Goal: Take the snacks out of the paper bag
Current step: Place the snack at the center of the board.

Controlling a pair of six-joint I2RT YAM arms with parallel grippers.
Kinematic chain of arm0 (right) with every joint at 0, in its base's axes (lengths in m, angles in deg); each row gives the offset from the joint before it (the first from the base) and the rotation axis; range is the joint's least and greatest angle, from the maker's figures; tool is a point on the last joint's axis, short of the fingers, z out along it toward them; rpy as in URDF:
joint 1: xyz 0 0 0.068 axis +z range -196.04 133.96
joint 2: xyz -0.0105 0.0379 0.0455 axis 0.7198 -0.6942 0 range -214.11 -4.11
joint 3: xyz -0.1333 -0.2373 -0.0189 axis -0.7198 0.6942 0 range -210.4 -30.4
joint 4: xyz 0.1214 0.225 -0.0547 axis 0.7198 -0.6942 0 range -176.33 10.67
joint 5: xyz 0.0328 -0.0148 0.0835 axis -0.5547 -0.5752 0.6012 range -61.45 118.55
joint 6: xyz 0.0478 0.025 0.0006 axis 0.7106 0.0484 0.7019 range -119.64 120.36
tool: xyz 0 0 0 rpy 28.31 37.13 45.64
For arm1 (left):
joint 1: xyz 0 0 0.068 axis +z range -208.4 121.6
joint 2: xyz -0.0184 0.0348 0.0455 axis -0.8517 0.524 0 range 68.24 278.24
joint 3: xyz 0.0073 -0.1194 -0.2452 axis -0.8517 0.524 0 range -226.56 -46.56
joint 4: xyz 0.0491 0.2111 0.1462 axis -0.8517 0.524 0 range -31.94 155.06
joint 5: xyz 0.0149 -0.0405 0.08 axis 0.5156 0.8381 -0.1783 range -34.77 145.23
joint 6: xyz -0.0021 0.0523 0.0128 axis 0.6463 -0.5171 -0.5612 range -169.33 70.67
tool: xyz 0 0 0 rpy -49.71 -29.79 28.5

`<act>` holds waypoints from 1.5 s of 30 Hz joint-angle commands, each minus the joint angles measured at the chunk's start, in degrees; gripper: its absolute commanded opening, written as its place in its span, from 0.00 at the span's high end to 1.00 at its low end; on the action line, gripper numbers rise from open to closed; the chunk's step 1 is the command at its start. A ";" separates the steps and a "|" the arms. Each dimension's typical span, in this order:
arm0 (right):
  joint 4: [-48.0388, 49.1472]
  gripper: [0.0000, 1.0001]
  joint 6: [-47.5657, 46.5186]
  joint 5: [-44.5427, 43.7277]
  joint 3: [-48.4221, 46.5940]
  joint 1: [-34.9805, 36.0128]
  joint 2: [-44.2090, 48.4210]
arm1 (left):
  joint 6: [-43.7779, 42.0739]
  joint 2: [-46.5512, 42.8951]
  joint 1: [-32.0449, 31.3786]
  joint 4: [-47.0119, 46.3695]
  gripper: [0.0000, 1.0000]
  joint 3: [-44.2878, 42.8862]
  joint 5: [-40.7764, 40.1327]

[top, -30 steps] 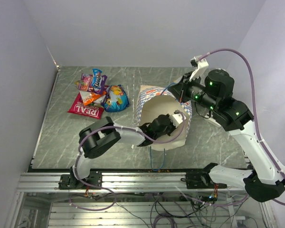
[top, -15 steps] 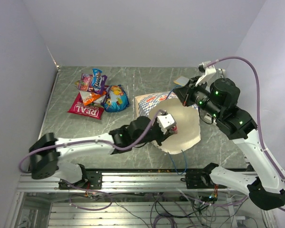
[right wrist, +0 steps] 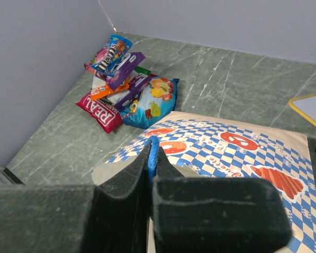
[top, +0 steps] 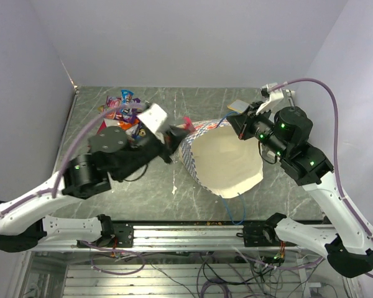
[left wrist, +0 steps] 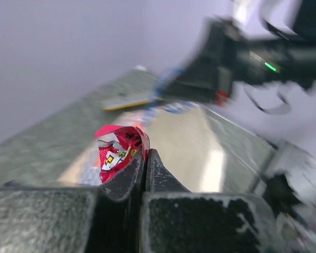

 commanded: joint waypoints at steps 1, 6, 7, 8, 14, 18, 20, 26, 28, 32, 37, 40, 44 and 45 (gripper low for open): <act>1.71 1.00 0.82 -1.68 0.34 -0.01 0.62 | -5.55 -0.31 0.85 5.45 0.93 -5.13 -33.77; 1.76 1.00 0.97 -2.59 0.70 -0.04 1.07 | -0.92 3.05 13.97 10.59 0.93 -6.76 -37.03; 1.55 1.00 0.96 -2.69 0.54 -0.03 0.98 | 2.15 4.13 17.41 13.35 0.93 -6.87 -35.14; 1.19 1.00 0.89 -2.87 0.37 -0.03 0.87 | 6.03 5.12 20.54 15.70 0.93 -6.82 -33.14; -0.11 1.00 0.26 -2.94 -1.38 -0.06 0.06 | 22.43 9.31 40.11 22.27 0.93 -1.88 -15.21; -0.66 1.00 -0.12 -2.53 -2.08 0.02 -0.28 | 30.50 9.40 46.03 18.29 0.93 4.68 -6.87; -0.92 1.00 -0.58 -2.25 -2.47 -0.05 -0.56 | 33.62 11.06 48.29 18.30 0.93 6.54 -4.53; -2.62 1.00 -2.79 -1.52 -4.37 -0.02 -1.53 | 41.21 15.04 52.15 24.69 0.93 8.70 -9.78; -3.05 1.00 -2.99 -1.56 -4.68 -0.06 -1.58 | 43.43 16.19 54.11 26.18 0.93 10.91 -9.50; -2.59 1.00 -3.16 -0.83 -4.16 -0.04 -1.30 | 45.77 20.69 58.27 27.63 0.93 14.85 -4.93; -2.90 1.00 -3.64 -0.37 -4.35 -0.02 -1.48 | 46.89 28.89 59.91 33.88 0.93 12.71 -5.64; -2.48 1.00 -4.02 -0.27 -4.07 -0.02 -1.26 | 47.00 29.92 60.16 32.85 0.92 14.04 -5.99; -2.07 1.00 -3.92 0.06 -4.20 -0.01 -1.38 | 47.52 28.78 60.36 31.07 0.60 16.09 -5.32; -2.16 1.00 -3.83 0.20 -4.33 -0.02 -1.38 | 47.52 28.45 60.41 31.10 0.51 16.13 -5.17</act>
